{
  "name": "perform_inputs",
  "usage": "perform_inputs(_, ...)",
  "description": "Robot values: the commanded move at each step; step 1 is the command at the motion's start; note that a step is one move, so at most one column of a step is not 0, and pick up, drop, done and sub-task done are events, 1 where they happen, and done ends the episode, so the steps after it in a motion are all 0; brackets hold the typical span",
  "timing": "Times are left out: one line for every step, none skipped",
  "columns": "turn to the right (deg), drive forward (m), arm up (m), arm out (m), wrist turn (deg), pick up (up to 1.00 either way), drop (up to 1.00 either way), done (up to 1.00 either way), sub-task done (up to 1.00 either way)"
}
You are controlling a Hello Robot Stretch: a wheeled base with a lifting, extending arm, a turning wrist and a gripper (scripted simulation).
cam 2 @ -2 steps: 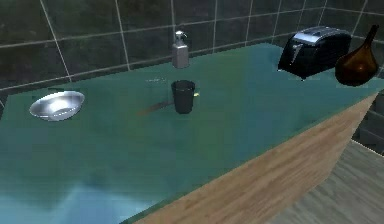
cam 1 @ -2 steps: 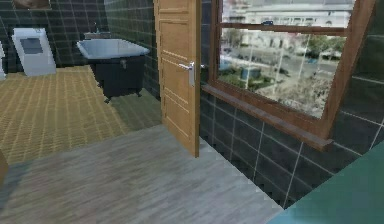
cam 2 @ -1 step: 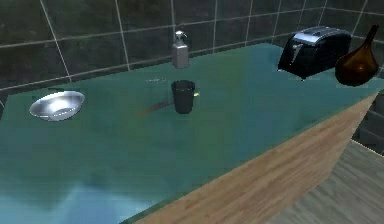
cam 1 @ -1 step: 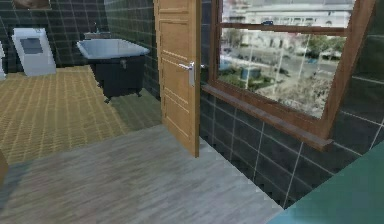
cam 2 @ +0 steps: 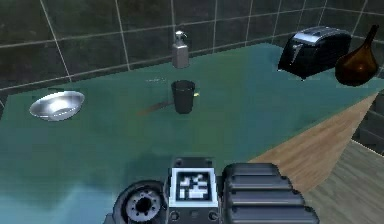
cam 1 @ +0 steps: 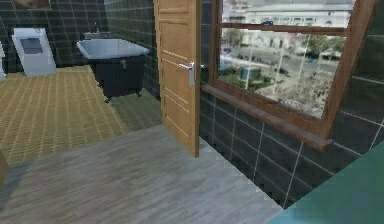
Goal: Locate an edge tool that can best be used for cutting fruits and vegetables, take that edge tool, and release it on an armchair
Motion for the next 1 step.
perform_inputs(0.0, 0.00, 0.00, 0.50, 0.0, 0.00, 0.00, 0.00, 0.00)
